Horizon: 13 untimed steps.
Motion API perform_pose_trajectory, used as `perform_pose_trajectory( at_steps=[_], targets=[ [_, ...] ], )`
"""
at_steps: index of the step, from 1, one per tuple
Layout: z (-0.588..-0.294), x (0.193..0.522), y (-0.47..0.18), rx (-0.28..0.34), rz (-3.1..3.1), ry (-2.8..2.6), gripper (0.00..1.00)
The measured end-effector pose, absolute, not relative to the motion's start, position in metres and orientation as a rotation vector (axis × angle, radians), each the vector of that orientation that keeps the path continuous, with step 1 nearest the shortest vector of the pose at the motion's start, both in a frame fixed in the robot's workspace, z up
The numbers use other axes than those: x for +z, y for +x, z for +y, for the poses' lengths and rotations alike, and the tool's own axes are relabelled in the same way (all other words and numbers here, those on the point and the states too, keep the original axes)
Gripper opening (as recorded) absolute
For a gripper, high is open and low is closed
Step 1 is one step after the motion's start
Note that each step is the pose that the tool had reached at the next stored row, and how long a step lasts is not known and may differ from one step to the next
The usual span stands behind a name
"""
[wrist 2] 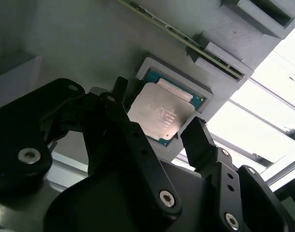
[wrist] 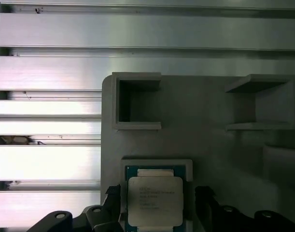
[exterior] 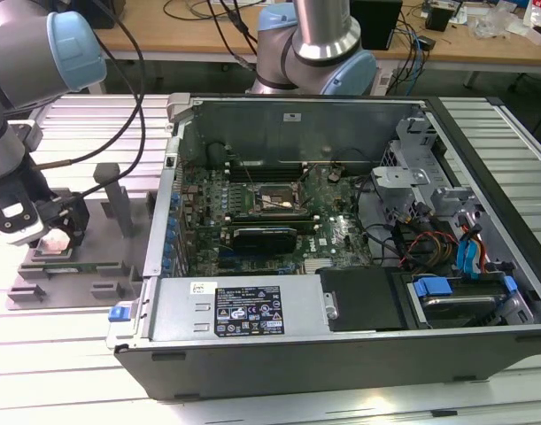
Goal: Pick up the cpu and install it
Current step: 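Pick up the cpu and move it towards the insertion slot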
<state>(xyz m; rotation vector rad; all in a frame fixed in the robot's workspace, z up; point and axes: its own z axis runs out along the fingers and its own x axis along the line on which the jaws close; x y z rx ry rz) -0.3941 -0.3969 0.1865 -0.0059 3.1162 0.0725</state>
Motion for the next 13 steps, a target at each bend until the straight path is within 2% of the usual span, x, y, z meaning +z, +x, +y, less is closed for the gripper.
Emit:
perform_pose_trajectory(
  at_steps=[13],
  targets=[
    [-0.397, 0.1853, -0.3963, 0.072, 3.116, -0.006, 0.72]
  ],
)
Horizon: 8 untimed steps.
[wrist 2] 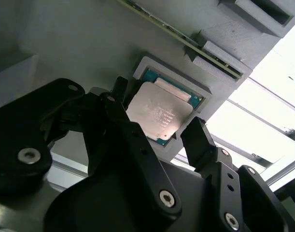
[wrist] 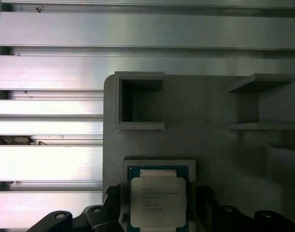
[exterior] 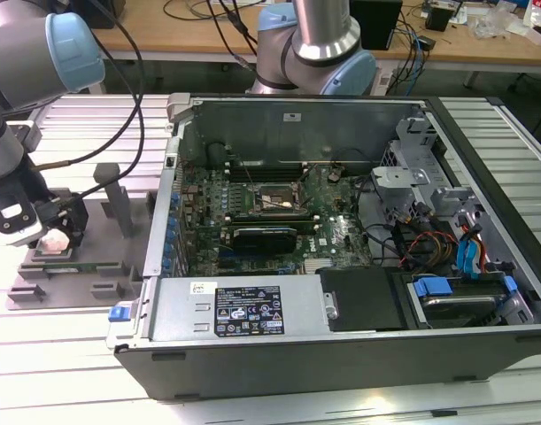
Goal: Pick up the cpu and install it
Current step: 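Pick up the cpu and move it towards the insertion slot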
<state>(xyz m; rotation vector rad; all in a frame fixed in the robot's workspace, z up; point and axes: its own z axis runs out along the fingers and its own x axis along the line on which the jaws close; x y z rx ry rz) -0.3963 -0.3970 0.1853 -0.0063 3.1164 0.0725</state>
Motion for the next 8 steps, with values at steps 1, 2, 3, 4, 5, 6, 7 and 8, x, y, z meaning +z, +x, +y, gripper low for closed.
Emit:
perform_pose_trajectory(
  at_steps=[1, 2, 3, 4, 5, 6, 7, 8],
  targets=[
    [-0.3969, 0.1852, -0.3964, 0.073, 3.116, -0.006, 0.72],
    [-0.397, 0.1853, -0.3967, 0.073, 3.116, -0.006, 0.72],
    [-0.3969, 0.1853, -0.3969, 0.073, 3.116, -0.006, 0.72],
    [-0.397, 0.1853, -0.3971, 0.072, 3.116, -0.006, 0.71],
    [-0.397, 0.1853, -0.3972, 0.072, 3.116, -0.006, 0.64],
    [-0.397, 0.1852, -0.3974, 0.073, 3.116, -0.006, 0.64],
    [-0.397, 0.1853, -0.3975, 0.073, 3.116, -0.006, 0.64],
    [-0.3969, 0.1853, -0.3975, 0.073, 3.116, -0.006, 0.64]
  ],
)
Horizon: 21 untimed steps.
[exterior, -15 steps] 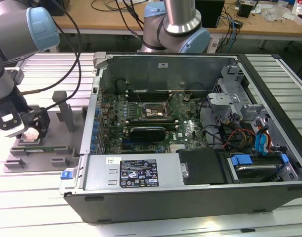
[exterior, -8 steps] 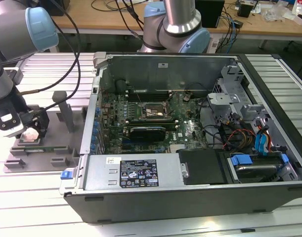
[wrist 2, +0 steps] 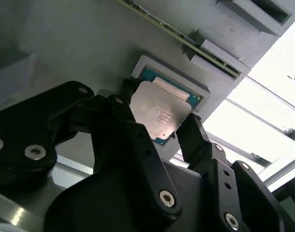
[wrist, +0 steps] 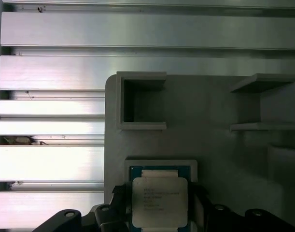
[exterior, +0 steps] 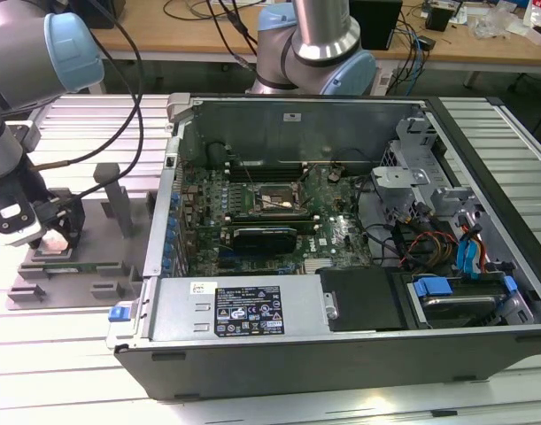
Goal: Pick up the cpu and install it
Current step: 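Pick up the cpu and move it towards the insertion slot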
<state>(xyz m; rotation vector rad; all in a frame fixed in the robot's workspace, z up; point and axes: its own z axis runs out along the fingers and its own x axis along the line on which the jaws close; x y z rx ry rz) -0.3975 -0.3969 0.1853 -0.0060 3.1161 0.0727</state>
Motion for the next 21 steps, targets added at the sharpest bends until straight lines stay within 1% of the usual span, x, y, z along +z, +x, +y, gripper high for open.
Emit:
perform_pose_trajectory(
  at_steps=[11, 12, 13, 21],
  targets=[
    [-0.3969, 0.1865, -0.3958, 0.073, 3.116, -0.006, 0.64],
    [-0.3969, 0.1866, -0.3958, 0.073, 3.116, -0.006, 0.62],
    [-0.3969, 0.1866, -0.3957, 0.072, 3.116, -0.006, 0.56],
    [-0.3969, 0.1895, -0.3953, 0.073, 3.116, -0.006, 0.55]
  ],
)
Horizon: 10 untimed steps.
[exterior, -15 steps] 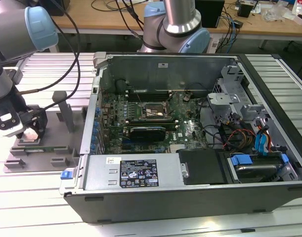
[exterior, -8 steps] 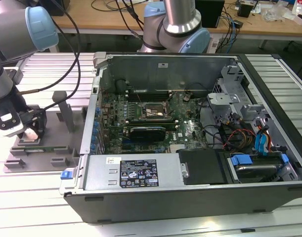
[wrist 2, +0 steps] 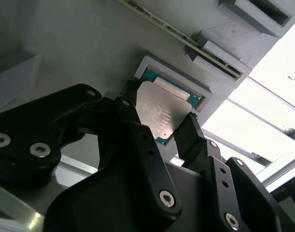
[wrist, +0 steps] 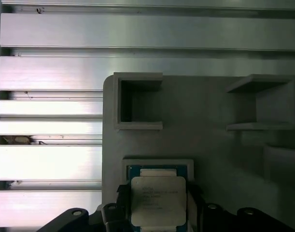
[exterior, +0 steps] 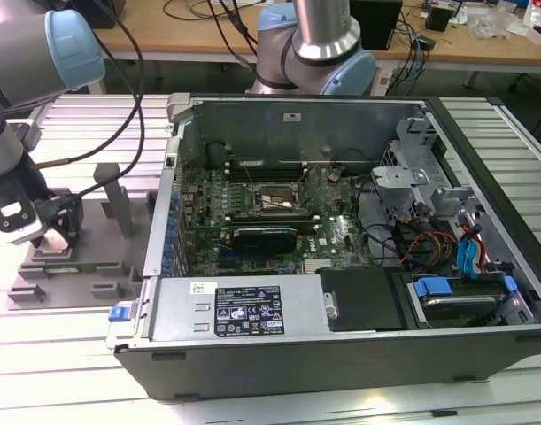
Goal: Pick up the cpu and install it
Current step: 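Pick up the cpu and move it towards the insertion slot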
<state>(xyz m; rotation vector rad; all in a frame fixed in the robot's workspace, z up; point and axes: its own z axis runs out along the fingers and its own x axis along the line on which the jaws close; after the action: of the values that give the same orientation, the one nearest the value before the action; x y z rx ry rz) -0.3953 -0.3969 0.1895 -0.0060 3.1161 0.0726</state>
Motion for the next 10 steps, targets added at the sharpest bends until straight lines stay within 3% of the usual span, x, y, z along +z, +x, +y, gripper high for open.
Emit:
perform_pose_trajectory(
  at_steps=[10],
  targets=[
    [-0.397, 0.205, -0.395, 0.072, 3.116, -0.006, 0.55]
  ],
)
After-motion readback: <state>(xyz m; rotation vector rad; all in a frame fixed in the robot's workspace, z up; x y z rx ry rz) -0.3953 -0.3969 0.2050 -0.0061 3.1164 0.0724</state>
